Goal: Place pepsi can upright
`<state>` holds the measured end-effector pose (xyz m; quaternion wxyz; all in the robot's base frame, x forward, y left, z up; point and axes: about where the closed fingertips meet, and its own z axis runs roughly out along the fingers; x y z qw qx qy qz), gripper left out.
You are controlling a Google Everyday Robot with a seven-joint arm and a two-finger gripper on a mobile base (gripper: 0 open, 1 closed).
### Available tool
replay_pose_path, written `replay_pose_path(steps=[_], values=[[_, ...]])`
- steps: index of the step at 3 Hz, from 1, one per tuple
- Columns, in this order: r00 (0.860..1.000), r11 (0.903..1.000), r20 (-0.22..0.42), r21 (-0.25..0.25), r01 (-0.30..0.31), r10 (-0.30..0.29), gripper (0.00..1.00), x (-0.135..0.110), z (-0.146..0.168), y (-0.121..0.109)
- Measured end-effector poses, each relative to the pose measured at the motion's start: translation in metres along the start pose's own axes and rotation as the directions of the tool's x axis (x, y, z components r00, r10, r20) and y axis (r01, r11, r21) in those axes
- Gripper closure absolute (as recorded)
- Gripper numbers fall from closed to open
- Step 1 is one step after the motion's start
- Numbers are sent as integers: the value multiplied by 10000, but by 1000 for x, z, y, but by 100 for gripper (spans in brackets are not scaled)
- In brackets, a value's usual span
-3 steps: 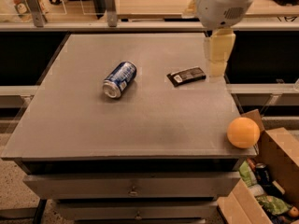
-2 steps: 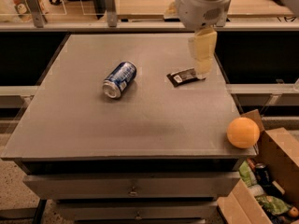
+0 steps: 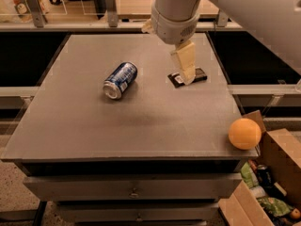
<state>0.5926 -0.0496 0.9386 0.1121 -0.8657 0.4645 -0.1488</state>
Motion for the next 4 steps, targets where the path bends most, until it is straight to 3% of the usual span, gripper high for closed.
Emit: replay_pose_path(steps=[1,2,4], values=[[9957,9960,268,136,881,-885,0,-15,16,-7],[9801,9826,707,212,1843,-1853,0,-34,29,-13],[9343,9430,1300,183,3323,-3318,0,-73,48,-28]])
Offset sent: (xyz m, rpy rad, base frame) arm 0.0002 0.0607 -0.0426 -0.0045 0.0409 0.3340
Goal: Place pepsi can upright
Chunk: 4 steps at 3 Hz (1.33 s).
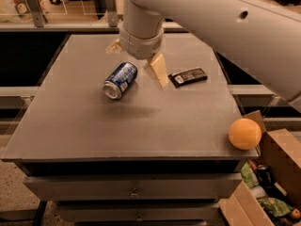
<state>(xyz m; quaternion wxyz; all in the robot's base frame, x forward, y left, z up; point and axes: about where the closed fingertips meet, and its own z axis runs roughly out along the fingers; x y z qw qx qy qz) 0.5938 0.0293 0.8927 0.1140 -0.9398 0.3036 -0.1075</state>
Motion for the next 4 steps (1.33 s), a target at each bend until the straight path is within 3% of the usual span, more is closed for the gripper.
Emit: replay_pose_path(steps=[1,3,4], values=[[9991,9988,37,-218,428,-427,0,-6,15,-15],[9975,9954,64,-646,708,-705,0,-6,45,-29],[9972,9939,116,-808,747,-740,18,-5,60,-29]])
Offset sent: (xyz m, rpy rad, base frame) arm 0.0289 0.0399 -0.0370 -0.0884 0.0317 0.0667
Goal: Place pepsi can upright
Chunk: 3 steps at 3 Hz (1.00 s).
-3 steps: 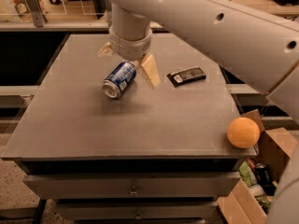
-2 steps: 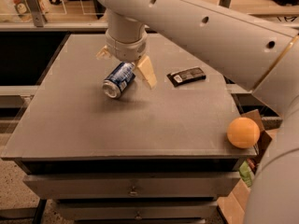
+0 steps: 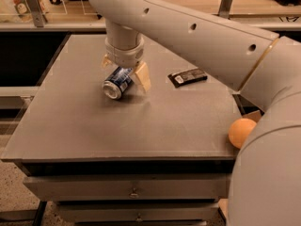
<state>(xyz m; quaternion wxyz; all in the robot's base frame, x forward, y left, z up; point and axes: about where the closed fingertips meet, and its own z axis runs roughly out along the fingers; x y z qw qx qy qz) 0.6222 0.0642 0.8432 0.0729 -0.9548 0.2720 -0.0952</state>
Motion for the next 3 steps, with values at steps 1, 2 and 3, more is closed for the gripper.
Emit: replay_pose_path(steps=[1,2,3], values=[[10000,9999,30,-123,-60,60,41,4,9,3],[9981,9972,-12,-431,-614,614,64,8,11,6],[9979,9969,-6,-431,-655,655,87,8,13,6]])
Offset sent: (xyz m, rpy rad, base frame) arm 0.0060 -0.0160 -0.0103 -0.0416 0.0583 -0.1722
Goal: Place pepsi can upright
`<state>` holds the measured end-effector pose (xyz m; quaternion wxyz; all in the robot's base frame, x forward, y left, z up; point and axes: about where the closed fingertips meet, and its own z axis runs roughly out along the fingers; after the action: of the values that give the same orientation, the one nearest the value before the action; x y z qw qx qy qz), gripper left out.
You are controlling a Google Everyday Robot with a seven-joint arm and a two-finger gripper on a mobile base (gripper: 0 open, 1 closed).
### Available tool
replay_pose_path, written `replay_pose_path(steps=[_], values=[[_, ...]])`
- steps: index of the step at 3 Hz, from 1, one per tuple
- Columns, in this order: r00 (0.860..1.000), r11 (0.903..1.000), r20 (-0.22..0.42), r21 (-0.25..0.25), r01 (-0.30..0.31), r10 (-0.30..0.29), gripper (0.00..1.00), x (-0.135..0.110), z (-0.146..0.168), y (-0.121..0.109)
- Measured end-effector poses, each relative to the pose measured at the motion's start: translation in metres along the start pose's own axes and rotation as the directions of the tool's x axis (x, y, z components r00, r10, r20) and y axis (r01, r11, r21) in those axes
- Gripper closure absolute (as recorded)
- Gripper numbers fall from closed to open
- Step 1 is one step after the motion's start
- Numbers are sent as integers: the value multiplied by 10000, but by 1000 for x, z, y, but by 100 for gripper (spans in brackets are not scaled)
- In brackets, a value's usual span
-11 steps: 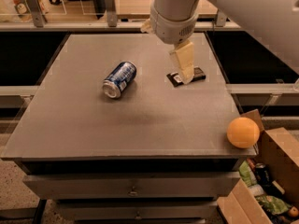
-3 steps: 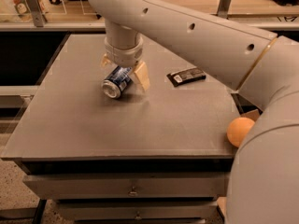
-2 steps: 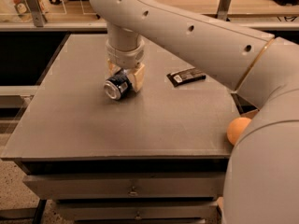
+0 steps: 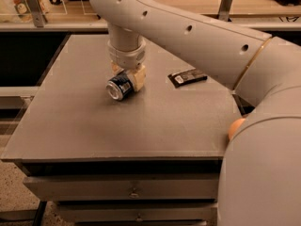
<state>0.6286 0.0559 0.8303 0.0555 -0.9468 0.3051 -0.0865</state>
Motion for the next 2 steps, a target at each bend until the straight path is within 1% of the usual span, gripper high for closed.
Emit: replay_pose_path(steps=[1,2], values=[[10000,9999,-86,118,-11,12,100,0,1,0],[10000,9999,-87,118,-9,10,100,0,1,0]])
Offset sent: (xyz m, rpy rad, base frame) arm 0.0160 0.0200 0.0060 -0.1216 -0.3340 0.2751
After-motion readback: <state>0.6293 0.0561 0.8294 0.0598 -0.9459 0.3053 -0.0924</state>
